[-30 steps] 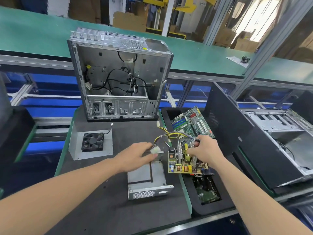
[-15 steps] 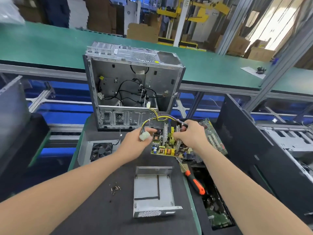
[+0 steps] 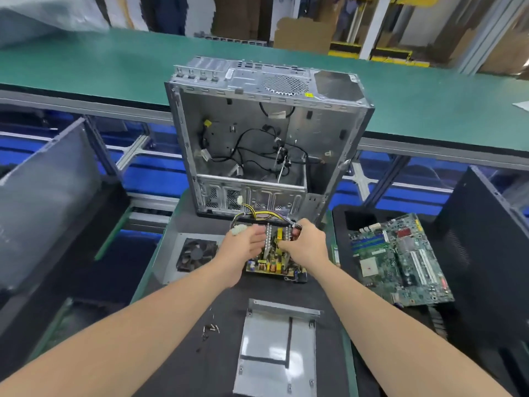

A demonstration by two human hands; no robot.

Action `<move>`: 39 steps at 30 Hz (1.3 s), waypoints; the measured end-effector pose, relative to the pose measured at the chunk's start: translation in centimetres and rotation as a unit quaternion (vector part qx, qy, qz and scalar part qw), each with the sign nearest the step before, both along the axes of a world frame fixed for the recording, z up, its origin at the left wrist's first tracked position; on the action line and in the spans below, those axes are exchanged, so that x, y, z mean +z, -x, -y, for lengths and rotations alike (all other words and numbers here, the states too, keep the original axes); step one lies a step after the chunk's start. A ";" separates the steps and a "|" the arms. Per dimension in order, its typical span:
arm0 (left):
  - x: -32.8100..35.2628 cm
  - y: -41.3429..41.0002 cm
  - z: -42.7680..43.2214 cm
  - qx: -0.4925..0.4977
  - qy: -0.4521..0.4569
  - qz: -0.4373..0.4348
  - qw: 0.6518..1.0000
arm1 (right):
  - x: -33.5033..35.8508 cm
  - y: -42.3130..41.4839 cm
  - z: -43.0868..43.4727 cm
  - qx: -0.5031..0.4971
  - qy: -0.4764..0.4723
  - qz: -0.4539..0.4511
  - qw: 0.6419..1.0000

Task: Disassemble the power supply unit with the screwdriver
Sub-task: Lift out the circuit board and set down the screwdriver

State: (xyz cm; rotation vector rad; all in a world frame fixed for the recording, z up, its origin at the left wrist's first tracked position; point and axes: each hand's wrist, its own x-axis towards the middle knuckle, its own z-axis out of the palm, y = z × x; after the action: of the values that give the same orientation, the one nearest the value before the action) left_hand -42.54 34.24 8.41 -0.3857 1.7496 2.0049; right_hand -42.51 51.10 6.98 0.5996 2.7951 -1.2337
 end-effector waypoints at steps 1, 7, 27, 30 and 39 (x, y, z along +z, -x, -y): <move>-0.2 0.0 -0.2 -0.005 -0.005 0.010 1.000 | -0.6 0.1 -0.2 0.003 0.003 0.004 1.000; -1.7 0.3 -0.7 0.014 -0.004 0.027 1.000 | -2.3 0.3 -0.5 0.016 0.010 -0.003 1.000; -2.3 -1.1 0.2 -0.004 0.077 -0.012 0.997 | -1.2 0.4 -1.6 -0.002 0.030 -0.002 1.000; -2.2 -1.3 0.4 -0.059 0.069 -0.016 0.996 | -1.4 0.4 -1.8 -0.020 0.038 -0.009 0.999; -2.0 -1.4 -0.2 -0.113 0.141 -0.035 0.983 | -1.6 0.4 -1.9 0.053 -0.047 -0.006 0.997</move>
State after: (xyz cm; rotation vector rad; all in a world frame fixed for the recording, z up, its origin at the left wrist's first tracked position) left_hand -41.16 34.40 6.44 -0.1963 2.0285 1.6364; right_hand -42.88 52.97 5.37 0.4428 2.8666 -1.0960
